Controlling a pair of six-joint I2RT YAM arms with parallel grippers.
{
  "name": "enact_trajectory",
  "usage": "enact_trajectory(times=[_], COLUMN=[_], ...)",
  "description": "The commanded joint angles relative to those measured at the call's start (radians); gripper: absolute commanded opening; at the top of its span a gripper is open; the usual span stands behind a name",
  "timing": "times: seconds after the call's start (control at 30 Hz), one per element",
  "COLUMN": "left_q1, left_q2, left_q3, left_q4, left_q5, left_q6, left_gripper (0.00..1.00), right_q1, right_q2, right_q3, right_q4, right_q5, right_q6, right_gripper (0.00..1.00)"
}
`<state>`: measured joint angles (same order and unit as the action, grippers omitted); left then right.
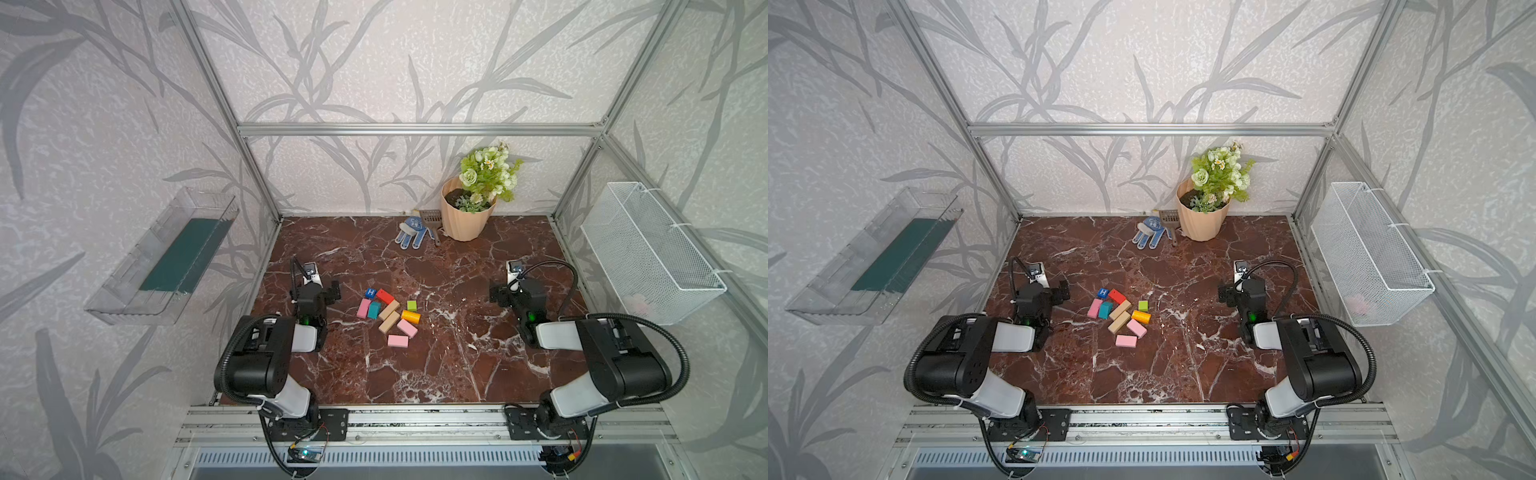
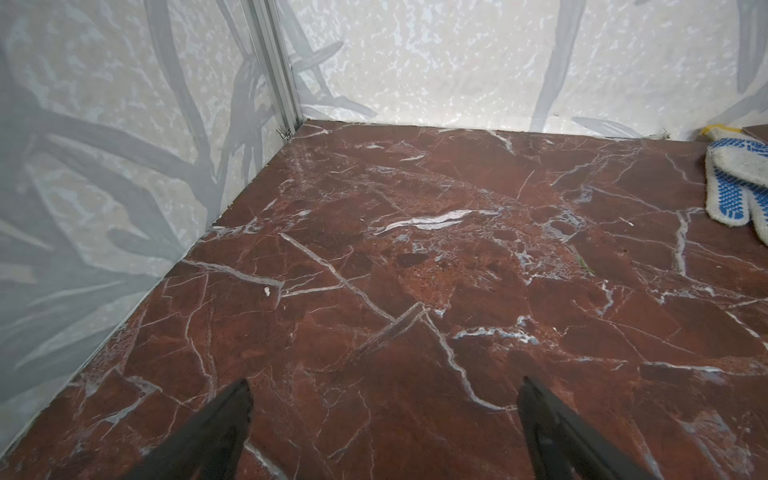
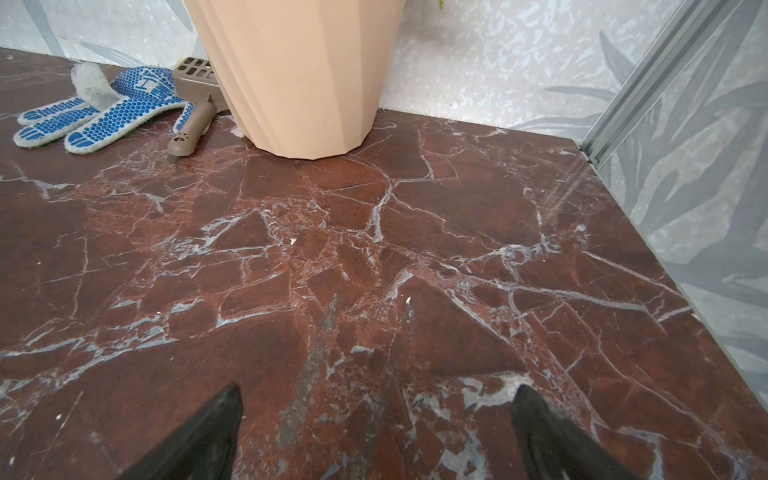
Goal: Build the wood block tower
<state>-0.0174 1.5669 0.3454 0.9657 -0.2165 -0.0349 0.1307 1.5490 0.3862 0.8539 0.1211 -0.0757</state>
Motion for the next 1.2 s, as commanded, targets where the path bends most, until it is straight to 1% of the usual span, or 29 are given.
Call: enact_trajectory(times=[0.0,0.87,0.93,0.97,1.0,1.03,1.07,1.1,1.17], left_q1=[0.002,0.0,-0.007,-0.013,-0.022,-0.026,-0.028,-0.029,-0.04], left_q2=[0.008,0.008,0.006,-0.003,-0.027,-0.066,-0.104,-0.15,-0.243], left_q3=[0.016,0.015,-0.013,-0.045,-0.096,-0.15,-0.191,-0.229,-0.253], left_q4=[0.026,0.027,0.083,0.142,0.229,0.293,0.338,0.367,0.318], left_q5=[-0.012,-0.011,0.036,0.051,0.049,0.02,0.012,0.019,0.0], left_q6=[0.02,0.021,0.046,0.061,0.073,0.064,0.06,0.068,0.065], left_gripper=[0.99,0.99,0.99,0.99,0.99,0.99,0.99,0.99,0.99], right_q1=[-0.003,-0.003,-0.001,0.009,0.025,0.048,0.082,0.111,0.134], right_q2=[-0.001,-0.001,-0.012,-0.023,-0.046,-0.081,-0.126,-0.189,-0.31], right_q3=[0.018,0.017,-0.002,-0.015,-0.039,-0.063,-0.07,-0.063,-0.004], right_q4=[0.004,0.004,0.023,0.054,0.088,0.122,0.095,0.023,-0.233], right_q5=[-0.001,-0.001,-0.016,0.004,0.055,0.123,0.201,0.255,0.261], right_q6=[0.002,0.001,-0.012,-0.017,-0.022,-0.032,-0.04,-0.038,0.013], right_gripper=[0.99,0.99,0.99,0.99,0.99,0.99,0.99,0.99,0.99])
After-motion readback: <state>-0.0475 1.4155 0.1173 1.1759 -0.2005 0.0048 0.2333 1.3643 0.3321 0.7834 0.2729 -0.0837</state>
